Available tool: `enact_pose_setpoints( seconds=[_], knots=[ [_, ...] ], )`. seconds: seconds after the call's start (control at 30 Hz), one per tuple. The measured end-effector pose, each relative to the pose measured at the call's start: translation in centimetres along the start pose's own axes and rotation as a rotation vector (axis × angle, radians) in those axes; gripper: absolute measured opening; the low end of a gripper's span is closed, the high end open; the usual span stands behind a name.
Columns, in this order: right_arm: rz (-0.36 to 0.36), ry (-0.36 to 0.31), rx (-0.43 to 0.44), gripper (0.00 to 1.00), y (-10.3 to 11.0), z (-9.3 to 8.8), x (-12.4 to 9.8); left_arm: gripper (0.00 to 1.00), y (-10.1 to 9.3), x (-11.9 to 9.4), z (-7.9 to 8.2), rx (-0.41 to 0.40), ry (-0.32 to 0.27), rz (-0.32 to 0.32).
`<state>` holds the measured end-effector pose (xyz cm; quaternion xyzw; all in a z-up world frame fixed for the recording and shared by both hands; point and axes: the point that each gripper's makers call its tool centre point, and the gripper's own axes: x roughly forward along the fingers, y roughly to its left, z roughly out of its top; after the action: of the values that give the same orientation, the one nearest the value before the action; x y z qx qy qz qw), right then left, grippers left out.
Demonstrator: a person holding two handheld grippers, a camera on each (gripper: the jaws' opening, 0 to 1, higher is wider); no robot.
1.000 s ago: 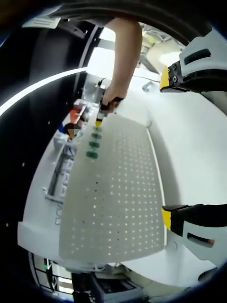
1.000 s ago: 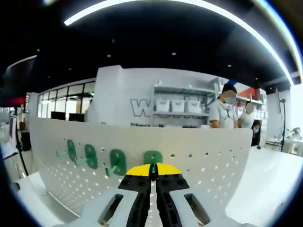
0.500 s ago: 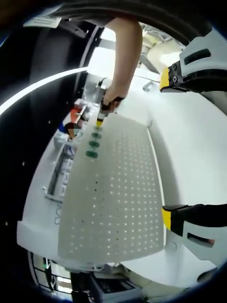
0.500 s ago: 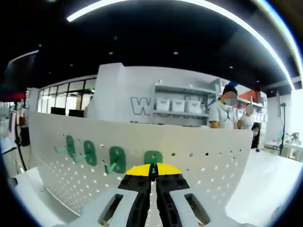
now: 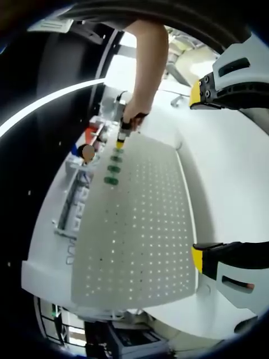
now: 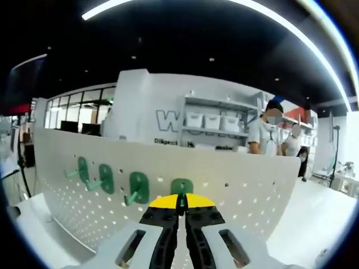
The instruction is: Insert the hook assembly into the mounting plate slot until the hook locks in place.
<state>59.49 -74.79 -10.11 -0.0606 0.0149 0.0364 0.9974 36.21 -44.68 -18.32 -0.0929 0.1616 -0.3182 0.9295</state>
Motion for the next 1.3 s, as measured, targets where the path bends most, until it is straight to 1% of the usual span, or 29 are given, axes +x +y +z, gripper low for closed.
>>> enact_pose_setpoints(
  seconds=[0.07, 0.23, 0.3, 0.4, 0.53, 0.67, 0.8, 0.9, 1.03, 1.13, 1.17, 1.3],
  knots=[
    [-0.011, -0.007, -0.001, 0.03, -0.1, 0.3, 0.0, 1.0, -0.1, 0.0, -0.1, 0.001, 0.003, -0.003],
    [-0.006, -0.027, -0.005, 0.05, 0.1, 1.4, -0.2, 1.0, 0.0, -0.2, 0.0, 0.005, 0.003, -0.002],
    [-0.016, -0.038, -0.019, 0.07, -0.1, 1.7, -0.4, 1.0, 0.1, -0.3, 0.0, 0.003, 0.003, 0.001],
    [-0.023, -0.05, -0.016, 0.07, -0.4, 2.2, -0.9, 1.0, 0.3, -0.4, 0.0, 0.004, 0.003, 0.005],
    [-0.025, -0.054, -0.011, 0.08, -0.6, 2.3, -1.7, 1.0, 0.3, -0.5, 0.0, 0.005, 0.002, 0.007],
    [-0.02, -0.039, 0.003, 0.1, -0.6, 1.7, -2.8, 1.0, 0.2, -0.5, 0.0, 0.004, 0.002, 0.008],
    [-0.024, -0.025, 0.007, 0.15, -0.7, 1.0, -4.1, 1.0, 0.2, -0.6, 0.0, 0.006, 0.003, 0.007],
    [-0.015, -0.001, 0.022, 0.23, -0.4, -0.2, -5.1, 1.0, 0.2, -0.7, -0.1, 0.005, 0.003, 0.007],
    [-0.011, 0.026, 0.006, 0.25, 0.1, -1.7, -6.8, 1.0, 0.1, -0.7, -0.2, 0.003, 0.007, 0.005],
    [-0.012, 0.058, 0.03, 0.32, 0.1, -2.9, -7.6, 1.0, 0.0, -0.8, -0.3, 0.002, 0.007, 0.003],
    [-0.012, 0.062, 0.034, 0.34, 0.2, -3.2, -7.8, 1.0, 0.0, -0.9, -0.2, 0.002, 0.006, 0.004],
    [-0.008, 0.083, 0.026, 0.37, 0.7, -4.0, -8.9, 1.0, -0.1, -1.0, -0.2, 0.005, 0.006, 0.003]
  ],
)
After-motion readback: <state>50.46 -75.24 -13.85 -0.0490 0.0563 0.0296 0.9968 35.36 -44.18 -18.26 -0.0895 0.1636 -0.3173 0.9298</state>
